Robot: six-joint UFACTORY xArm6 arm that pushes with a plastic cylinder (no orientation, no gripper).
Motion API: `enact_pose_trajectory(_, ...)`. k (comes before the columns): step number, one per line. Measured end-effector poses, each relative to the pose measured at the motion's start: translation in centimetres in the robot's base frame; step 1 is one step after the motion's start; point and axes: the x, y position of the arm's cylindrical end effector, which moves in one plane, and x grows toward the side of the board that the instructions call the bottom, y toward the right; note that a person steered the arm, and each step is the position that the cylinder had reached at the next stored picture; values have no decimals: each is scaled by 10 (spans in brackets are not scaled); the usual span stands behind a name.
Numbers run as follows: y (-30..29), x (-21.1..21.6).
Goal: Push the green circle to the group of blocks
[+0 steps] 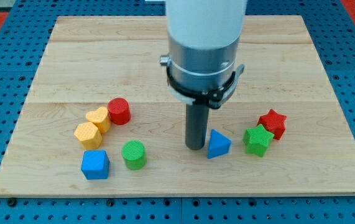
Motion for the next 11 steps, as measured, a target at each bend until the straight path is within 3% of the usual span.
enact_pose_trajectory(1, 13, 6)
enact_pose_trajectory(3, -93, 74)
enact_pose_trajectory(4, -150, 48)
enact_pose_trajectory(5, -89, 10)
enact_pose_trajectory(6, -50, 24)
enact_pose_trajectory(7, -81, 52)
enact_pose_trajectory(8, 8, 47)
enact_pose_trajectory(11, 48, 28)
